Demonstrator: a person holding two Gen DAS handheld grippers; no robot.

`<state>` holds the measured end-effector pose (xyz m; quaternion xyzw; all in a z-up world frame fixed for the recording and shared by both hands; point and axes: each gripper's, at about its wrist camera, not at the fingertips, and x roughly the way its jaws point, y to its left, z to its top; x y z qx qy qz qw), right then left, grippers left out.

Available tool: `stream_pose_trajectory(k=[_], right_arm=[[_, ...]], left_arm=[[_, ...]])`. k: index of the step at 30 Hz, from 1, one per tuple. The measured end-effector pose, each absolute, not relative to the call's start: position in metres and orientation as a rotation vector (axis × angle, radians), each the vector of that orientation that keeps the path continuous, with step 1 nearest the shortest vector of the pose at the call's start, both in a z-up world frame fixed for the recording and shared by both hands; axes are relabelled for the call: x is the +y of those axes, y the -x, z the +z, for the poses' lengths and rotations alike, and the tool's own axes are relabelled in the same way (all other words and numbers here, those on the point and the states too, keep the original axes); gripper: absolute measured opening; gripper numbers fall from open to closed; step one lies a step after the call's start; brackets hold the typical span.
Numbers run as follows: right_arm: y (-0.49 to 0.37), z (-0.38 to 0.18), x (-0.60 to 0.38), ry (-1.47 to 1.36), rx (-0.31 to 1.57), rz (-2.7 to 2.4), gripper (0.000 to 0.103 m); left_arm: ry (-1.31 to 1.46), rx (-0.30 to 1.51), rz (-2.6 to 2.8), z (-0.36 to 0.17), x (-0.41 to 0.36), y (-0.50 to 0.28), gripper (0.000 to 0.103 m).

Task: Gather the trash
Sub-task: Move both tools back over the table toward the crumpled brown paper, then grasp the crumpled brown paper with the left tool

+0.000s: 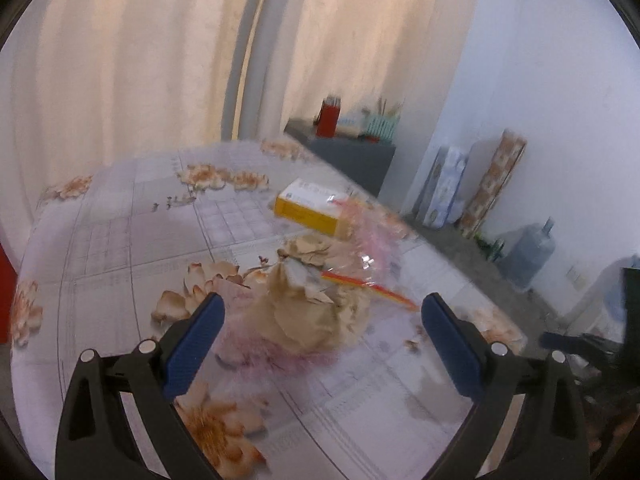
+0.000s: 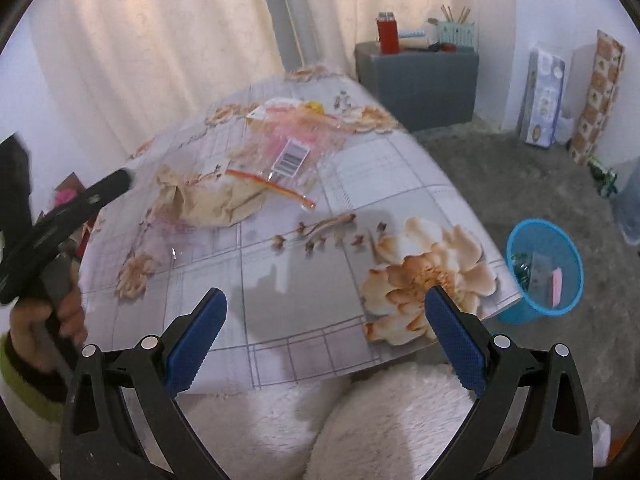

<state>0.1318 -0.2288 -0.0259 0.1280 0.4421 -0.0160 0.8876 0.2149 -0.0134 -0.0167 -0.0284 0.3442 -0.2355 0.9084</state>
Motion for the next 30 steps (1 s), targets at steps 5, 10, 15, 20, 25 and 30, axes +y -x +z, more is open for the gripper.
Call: stream_pose_trajectory(k=[5, 10, 15, 20, 25, 30], right_arm=[[-0.13, -0.026, -0.232, -0.31, 0.944, -0.031, 0.095], [-0.127, -0.029, -0.238, -0.342, 0.952, -0.05, 0.095], [-0.123, -0.032, -0.242, -0.371, 0.963, -0.055, 0.095], [-0.119, -0.029, -0.244, -0.375, 0.952, -0.058, 0.095], [-0.121, -0.023, -0.247, -0.389, 0.925, -0.045, 0.095], [-0.128, -0.017, -0.24, -0.375, 0.918, -0.016, 0.095]], left_arm=[[-0.062, 0.797, -0.48, -0.039, -0.038, -0.242, 0.078], [-0.226, 0.793, -0.43, -0.054, -0.059, -0.242, 0.047], [-0.205, 0.774, -0.436, -0.051, -0.059, -0.237, 0.008], [-0.101, 0.712, -0.467, -0.025, -0.043, -0.226, 0.004], [0.069, 0.639, -0.518, 0.016, -0.007, -0.209, 0.003], [0.122, 0.593, -0.506, 0.051, 0.027, -0.192, 0.003]])
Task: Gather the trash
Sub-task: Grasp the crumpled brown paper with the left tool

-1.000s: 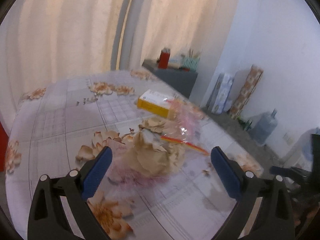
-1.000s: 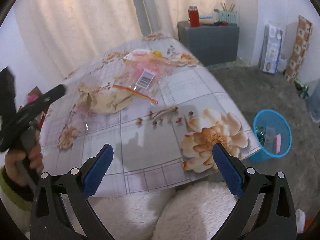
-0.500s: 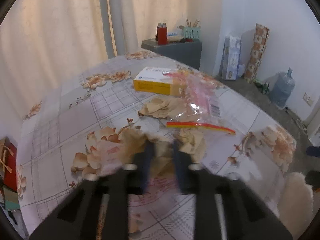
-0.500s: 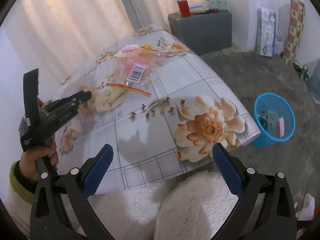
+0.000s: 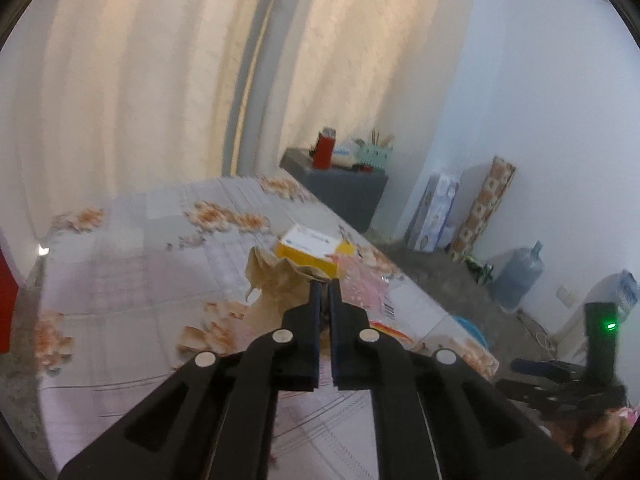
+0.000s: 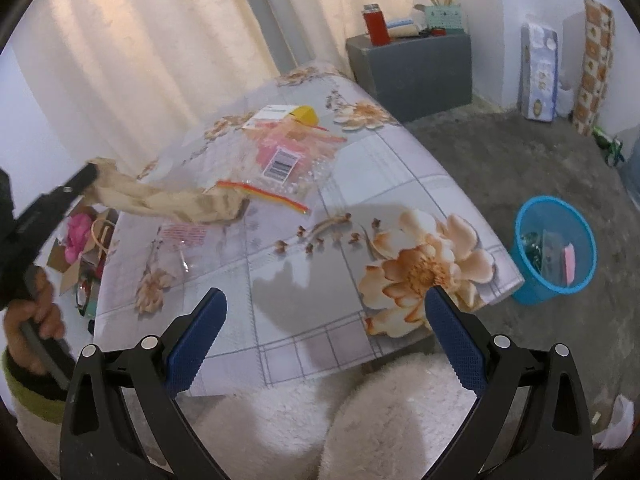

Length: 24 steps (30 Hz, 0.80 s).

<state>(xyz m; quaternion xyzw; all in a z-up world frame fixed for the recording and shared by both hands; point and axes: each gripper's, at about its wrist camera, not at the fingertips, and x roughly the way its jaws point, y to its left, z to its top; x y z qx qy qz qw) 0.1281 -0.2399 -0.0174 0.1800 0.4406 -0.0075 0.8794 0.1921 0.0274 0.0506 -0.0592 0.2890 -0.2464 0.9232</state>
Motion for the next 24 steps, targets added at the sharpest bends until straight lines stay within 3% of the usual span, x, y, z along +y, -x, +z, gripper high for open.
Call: stream_pose_trajectory(k=[12, 15, 22, 24], right_arm=[[-0.141, -0.031, -0.207, -0.35, 0.973, 0.061, 0.095], [-0.143, -0.035, -0.2, -0.357, 0.981, 0.075, 0.095], [-0.14, -0.035, -0.191, -0.358, 0.99, 0.091, 0.095], [-0.137, -0.034, -0.194, -0.361, 0.989, 0.084, 0.095]], left_arm=[[-0.016, 0.612, -0.327, 0.097, 0.131, -0.115, 0.003], [-0.045, 0.663, -0.269, 0.078, 0.138, -0.115, 0.004], [-0.039, 0.85, -0.274, -0.028, 0.11, -0.137, 0.007], [-0.03, 0.877, -0.25, -0.049, 0.11, -0.144, 0.013]])
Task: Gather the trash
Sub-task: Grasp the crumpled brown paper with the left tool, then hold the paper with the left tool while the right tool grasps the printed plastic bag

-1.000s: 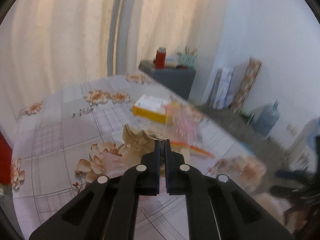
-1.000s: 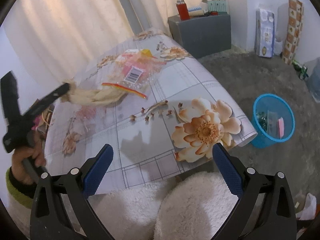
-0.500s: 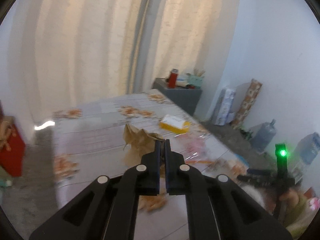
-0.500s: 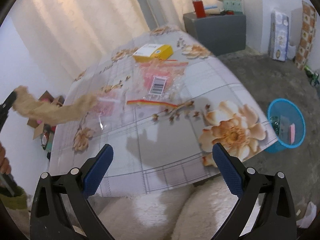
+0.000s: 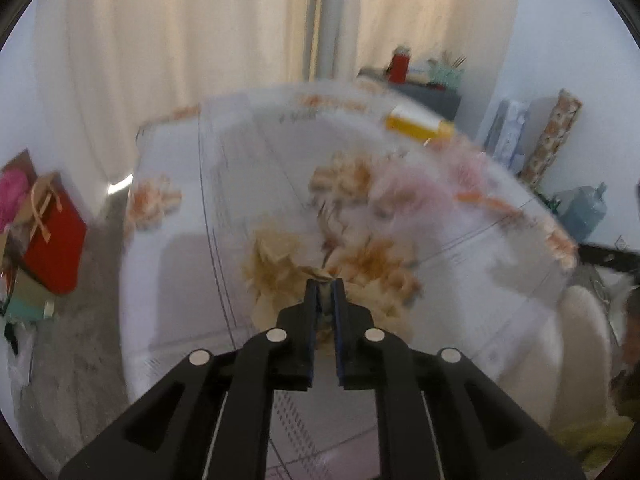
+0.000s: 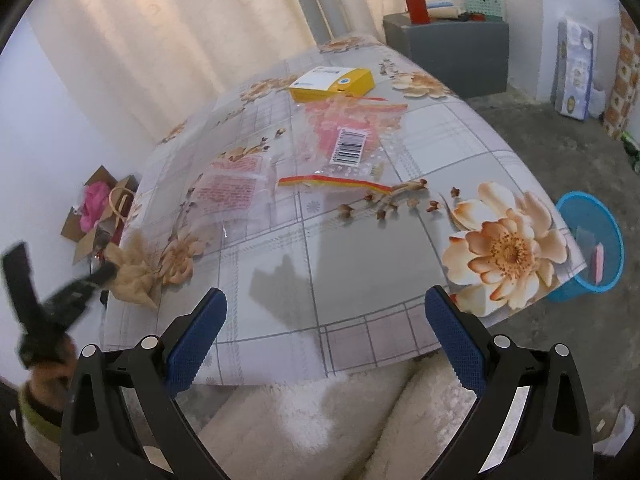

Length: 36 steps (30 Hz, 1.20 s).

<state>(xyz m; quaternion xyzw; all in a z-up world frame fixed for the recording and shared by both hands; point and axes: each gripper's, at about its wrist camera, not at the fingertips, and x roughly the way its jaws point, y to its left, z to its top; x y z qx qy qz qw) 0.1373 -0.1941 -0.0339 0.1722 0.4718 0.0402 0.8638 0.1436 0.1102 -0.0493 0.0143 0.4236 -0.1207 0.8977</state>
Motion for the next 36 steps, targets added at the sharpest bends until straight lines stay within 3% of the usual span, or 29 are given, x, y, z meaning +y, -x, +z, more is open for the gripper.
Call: stream_pose_trajectory(k=[1, 2, 3, 4, 5, 6, 18, 26, 36], right_arm=[[-0.136, -0.034, -0.197, -0.364, 0.991, 0.077, 0.095], [-0.135, -0.034, -0.198, -0.367, 0.992, 0.071, 0.095], [-0.134, -0.035, -0.201, -0.374, 0.995, 0.065, 0.095], [-0.134, -0.036, -0.203, -0.383, 0.998, 0.062, 0.095], [-0.134, -0.037, -0.204, -0.392, 1.001, 0.063, 0.095], [-0.135, -0.038, -0.205, -0.404, 1.003, 0.068, 0.095], [-0.162, -0.012, -0.177, -0.384, 0.929, 0.361, 0.095], [-0.212, -0.007, -0.118, -0.156, 0.921, 0.568, 0.095], [-0.315, -0.04, -0.061, 0.145, 1.029, 0.716, 0.095]], left_arm=[[-0.016, 0.872, -0.248, -0.052, 0.111, -0.145, 0.017], [0.007, 0.859, -0.246, -0.053, 0.113, -0.145, 0.027], [0.021, 0.85, -0.243, -0.052, 0.115, -0.145, 0.045], [0.042, 0.832, -0.246, -0.048, 0.118, -0.146, 0.057], [0.064, 0.805, -0.258, -0.044, 0.12, -0.146, 0.077], [0.07, 0.792, -0.267, -0.042, 0.122, -0.145, 0.084], [-0.109, 0.871, -0.298, -0.077, 0.093, -0.168, 0.087], [-0.078, 0.899, -0.324, -0.087, 0.091, -0.173, 0.065], [-0.05, 0.899, -0.326, -0.089, 0.093, -0.175, 0.059]])
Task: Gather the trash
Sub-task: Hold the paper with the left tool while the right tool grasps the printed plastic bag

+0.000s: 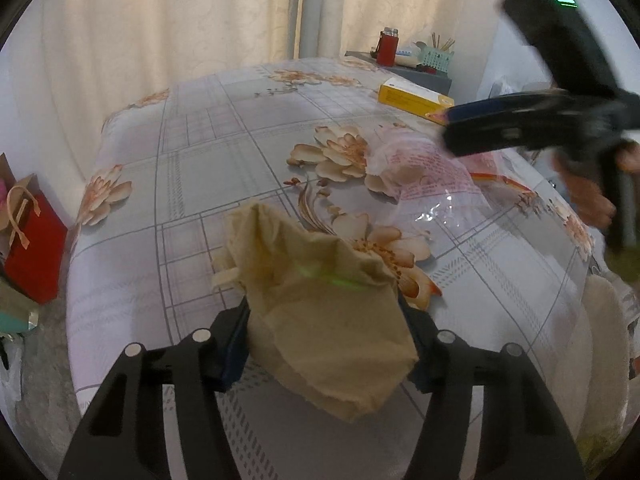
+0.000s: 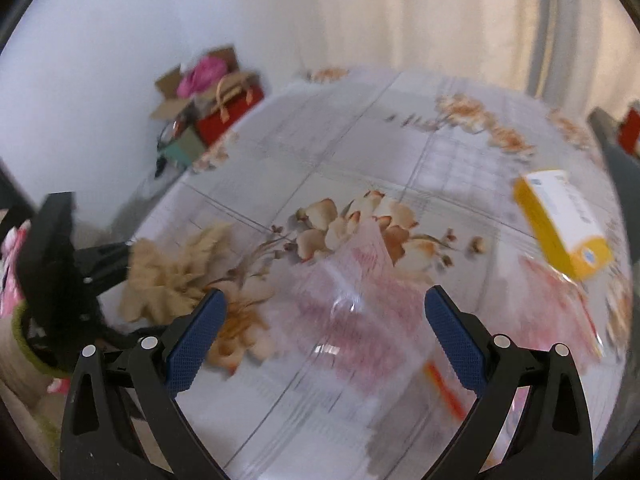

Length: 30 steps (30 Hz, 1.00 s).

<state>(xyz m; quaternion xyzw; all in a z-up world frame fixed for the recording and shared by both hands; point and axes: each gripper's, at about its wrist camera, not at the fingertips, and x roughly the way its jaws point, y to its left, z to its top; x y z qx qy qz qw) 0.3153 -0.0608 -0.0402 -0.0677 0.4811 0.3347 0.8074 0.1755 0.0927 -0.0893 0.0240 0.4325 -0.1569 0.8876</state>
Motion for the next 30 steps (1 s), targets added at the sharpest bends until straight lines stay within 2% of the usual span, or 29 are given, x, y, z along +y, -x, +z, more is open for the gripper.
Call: stream_pose_trajectory(k=[6, 14, 18, 23, 30], right_arm=[[-0.334, -0.067, -0.054, 0.142, 1.142, 0.784, 0.095], [-0.309, -0.051, -0.069, 0.161, 1.121, 0.796, 0.095], [-0.303, -0.041, -0.09, 0.018, 1.106, 0.552, 0.095], [-0.285, -0.055, -0.119, -0.39, 1.175, 0.445, 0.095], [-0.292, -0.063, -0.089, -0.31, 1.179, 0.358, 0.095]], left_arm=[[-0.021, 0.905, -0.323, -0.089, 0.098, -0.175, 0.059], [0.017, 0.908, -0.328, -0.088, 0.104, -0.177, 0.059], [0.028, 0.905, -0.326, -0.089, 0.106, -0.176, 0.059], [0.017, 0.9, -0.307, -0.089, 0.101, -0.175, 0.059], [0.035, 0.907, -0.292, -0.088, 0.101, -0.176, 0.059]])
